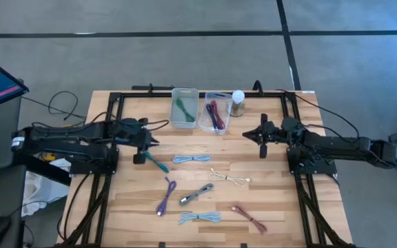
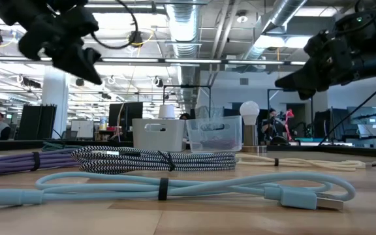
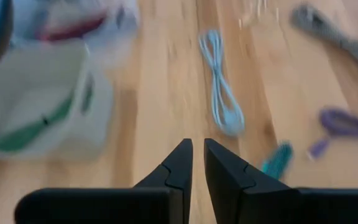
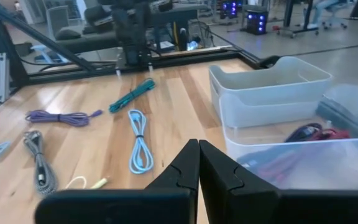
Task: Pick & Place USB Port
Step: Put the braided blue charger cable into the transparent bin
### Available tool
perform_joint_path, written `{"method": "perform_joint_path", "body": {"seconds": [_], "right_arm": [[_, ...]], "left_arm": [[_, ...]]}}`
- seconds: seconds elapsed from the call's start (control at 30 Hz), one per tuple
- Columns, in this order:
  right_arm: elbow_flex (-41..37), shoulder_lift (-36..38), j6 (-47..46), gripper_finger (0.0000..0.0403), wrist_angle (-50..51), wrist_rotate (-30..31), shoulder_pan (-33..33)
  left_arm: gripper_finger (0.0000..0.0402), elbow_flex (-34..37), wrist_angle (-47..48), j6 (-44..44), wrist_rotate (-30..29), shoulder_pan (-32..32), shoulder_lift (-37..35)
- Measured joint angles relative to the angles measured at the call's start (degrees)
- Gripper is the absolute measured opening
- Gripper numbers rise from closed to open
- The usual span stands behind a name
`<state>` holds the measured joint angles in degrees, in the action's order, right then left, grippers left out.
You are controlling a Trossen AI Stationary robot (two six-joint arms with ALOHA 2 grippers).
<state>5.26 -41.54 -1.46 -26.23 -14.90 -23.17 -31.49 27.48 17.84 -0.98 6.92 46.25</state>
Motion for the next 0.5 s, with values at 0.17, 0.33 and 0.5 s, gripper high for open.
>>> {"method": "perform_joint_path", "body": {"seconds": [0.17, 0.33, 0.5], "right_arm": [[0.00, 0.00, -1.29, 0.0002, 0.08, 0.00, -0.63], [0.00, 0.00, -2.90, 0.0001, 0.09, 0.00, -0.54], [0.00, 0.00, -3.14, 0.0001, 0.10, 0.00, -0.49]], "left_arm": [[0.0046, -0.20, 4.11, 0.14, 0.12, -3.67, 1.77], [0.0059, -3.64, 9.09, 7.70, -3.52, -9.35, 4.53], [0.0065, -6.47, 14.58, 11.83, -8.23, -13.06, 9.18]]}}
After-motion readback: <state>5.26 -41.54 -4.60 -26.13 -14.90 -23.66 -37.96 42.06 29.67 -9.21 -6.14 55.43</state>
